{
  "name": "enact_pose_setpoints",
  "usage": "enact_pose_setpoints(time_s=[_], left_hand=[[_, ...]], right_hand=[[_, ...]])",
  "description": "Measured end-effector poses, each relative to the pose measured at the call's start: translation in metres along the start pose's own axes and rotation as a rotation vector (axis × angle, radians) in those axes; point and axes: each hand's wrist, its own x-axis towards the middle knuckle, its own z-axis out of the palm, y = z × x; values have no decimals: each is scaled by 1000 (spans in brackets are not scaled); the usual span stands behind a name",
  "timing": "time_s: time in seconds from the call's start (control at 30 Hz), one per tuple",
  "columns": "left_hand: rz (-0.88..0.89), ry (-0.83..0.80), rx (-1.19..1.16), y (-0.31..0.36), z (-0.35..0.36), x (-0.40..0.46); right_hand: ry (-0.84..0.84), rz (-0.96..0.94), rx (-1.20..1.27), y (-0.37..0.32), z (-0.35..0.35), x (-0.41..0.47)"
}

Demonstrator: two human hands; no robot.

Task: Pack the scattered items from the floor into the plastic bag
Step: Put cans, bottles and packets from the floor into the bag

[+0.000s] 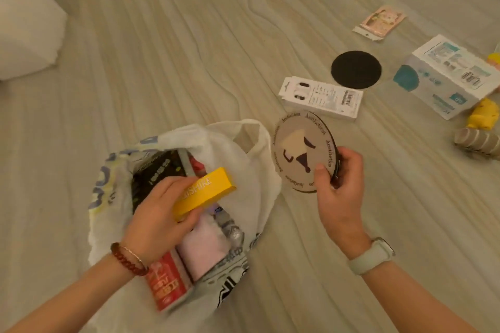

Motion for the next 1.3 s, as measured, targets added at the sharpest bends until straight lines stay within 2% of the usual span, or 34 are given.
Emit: enact_pose_setpoints(time_s=[0.07, 0.17, 0.23, 0.3, 0.4, 0.6, 0.7, 0.77, 0.9, 1.0, 1.1, 1.2, 1.3], left_hand=[[-173, 79, -33, -23, -7, -35], [-451, 179, -22, -46, 1, -69], [-511, 220, 4, -50, 6, -74], [-438, 225, 82, -53, 9, -70], [-316, 253, 167, -62, 7, -56], [-387, 323, 96, -84, -3, -41], [-362, 317, 28, -84, 6, -54], [-339, 306, -23, -81, 11, -62], [-272, 236, -25, -77, 14, -66], [-212, 98, 75, -77, 19, -61], [-282, -83, 174, -78, 21, -51], [-262, -50, 183, -70, 13, -41], [-70, 52, 195, -49, 8, -23]], right_hand=[[-178, -22, 23, -13, 20, -18], [-453, 10, -128, -17, 46, -41], [-563, -5, -280, -15, 59, -53], [-620, -12, -385, -14, 73, -61], [-640, 15, -389, -19, 100, -67], [-550, 118, -181, -33, 153, -58], [-478, 167, -144, -22, 158, -49], [-501, 91, -239, -12, 156, -45], [-670, -44, -627, 8, 151, -51], [-820, -258, -769, 10, 157, -58], [-892, -492, -1022, 10, 157, -52], [-848, -513, -973, 5, 142, -42], [-805, -446, -904, 0, 114, -23]])
